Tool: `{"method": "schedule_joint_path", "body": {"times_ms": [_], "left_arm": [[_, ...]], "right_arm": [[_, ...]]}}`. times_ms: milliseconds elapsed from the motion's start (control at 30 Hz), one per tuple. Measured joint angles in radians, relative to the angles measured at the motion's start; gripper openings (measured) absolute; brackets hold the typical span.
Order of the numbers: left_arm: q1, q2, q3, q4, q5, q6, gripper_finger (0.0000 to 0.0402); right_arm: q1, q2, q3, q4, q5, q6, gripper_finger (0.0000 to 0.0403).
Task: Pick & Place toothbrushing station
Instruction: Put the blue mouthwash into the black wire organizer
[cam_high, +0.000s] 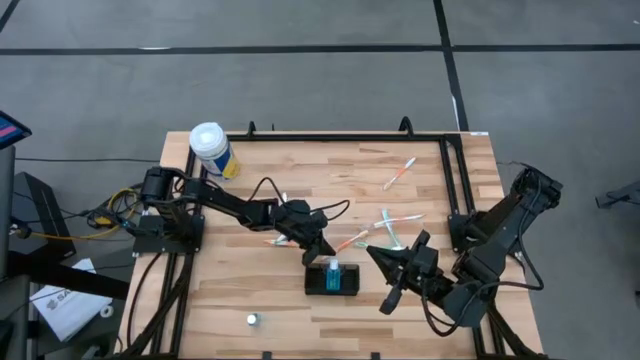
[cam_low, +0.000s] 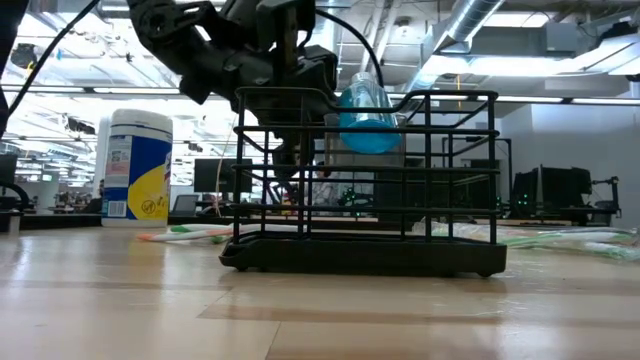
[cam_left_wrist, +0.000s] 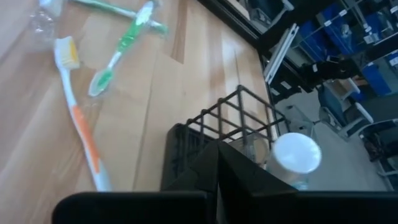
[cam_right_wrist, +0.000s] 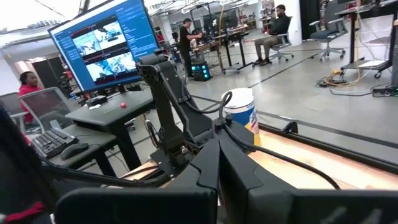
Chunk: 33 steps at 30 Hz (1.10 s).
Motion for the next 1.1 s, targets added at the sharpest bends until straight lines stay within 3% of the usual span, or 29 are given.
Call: {"method": "schedule_joint_path", "body": {"times_ms": [533, 800, 1100], "left_arm": [[-0.043, -0.022, 0.008, 0.034, 0.01, -0.049, 0.0], [-0.094, -0.022, 0.08, 0.043, 0.018, -0.064, 0.0], [-0.029, -0.092, 0.096, 0.065, -0.001, -0.008, 0.0004]], "right_arm": [[0.002, 0.0, 0.0, 0.0, -0.003, -0.003, 0.0], [0.004, 0.0, 0.0, 0.001, -0.003, -0.013, 0.0], [0.003, 0.0, 0.0, 0.017, -0.003, -0.031, 0.0]]}}
